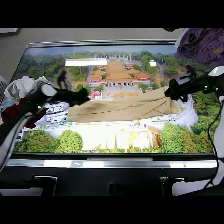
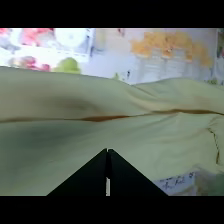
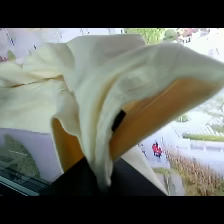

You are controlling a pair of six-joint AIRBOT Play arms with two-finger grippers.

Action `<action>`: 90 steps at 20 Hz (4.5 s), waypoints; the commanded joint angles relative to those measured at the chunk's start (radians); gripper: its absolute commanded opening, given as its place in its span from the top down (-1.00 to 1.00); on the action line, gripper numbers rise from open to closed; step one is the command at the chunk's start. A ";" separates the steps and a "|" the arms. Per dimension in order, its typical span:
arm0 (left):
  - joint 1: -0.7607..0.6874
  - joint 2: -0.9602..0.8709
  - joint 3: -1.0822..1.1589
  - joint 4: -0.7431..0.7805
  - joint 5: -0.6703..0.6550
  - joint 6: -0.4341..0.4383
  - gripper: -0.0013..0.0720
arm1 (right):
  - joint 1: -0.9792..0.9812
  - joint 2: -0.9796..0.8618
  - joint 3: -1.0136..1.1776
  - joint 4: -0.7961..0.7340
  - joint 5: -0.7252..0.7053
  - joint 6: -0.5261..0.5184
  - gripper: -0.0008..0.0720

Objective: Fold the clothes and pants, and hang the long-sleeved shirts on hangers.

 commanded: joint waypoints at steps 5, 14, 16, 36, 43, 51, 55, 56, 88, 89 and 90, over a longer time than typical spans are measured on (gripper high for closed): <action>-0.370 -0.320 0.311 -0.183 0.117 -0.056 0.92 | 0.001 0.275 0.001 -0.053 0.099 0.134 0.90; -0.481 -0.624 0.715 -0.304 0.071 -0.142 0.92 | 0.001 0.354 0.001 -0.056 0.130 0.189 0.90; -0.478 -0.648 0.741 -0.324 0.056 -0.137 0.92 | 0.001 0.354 0.001 -0.061 0.124 0.192 0.90; 0.307 -0.039 0.741 0.167 -0.756 -0.036 0.92 | 0.562 0.154 0.001 -0.077 -0.417 0.586 0.90; 0.394 0.000 0.739 0.167 -0.760 -0.035 0.92 | 0.682 0.018 0.001 -0.073 -0.560 0.640 0.90; 0.394 0.000 0.735 0.167 -0.759 -0.033 0.92 | 0.700 -0.047 0.001 -0.049 -0.540 0.625 0.90; 0.394 0.000 0.736 0.167 -0.759 -0.033 0.92 | 0.700 -0.072 0.001 0.004 -0.557 0.583 0.56; 0.394 0.000 0.736 0.167 -0.759 -0.033 0.92 | 0.700 -0.072 0.001 0.023 -0.565 0.572 0.41; 0.394 -0.002 0.736 0.167 -0.755 -0.032 0.92 | 0.151 -0.246 -0.266 0.216 -0.275 -0.240 -0.45; 0.394 -0.002 0.736 0.167 -0.755 -0.032 0.91 | 0.171 -0.247 -0.266 0.214 -0.289 -0.241 -0.45; 0.394 -0.002 0.736 0.167 -0.755 -0.032 0.92 | 0.187 -0.247 -0.266 0.215 -0.301 -0.243 -0.44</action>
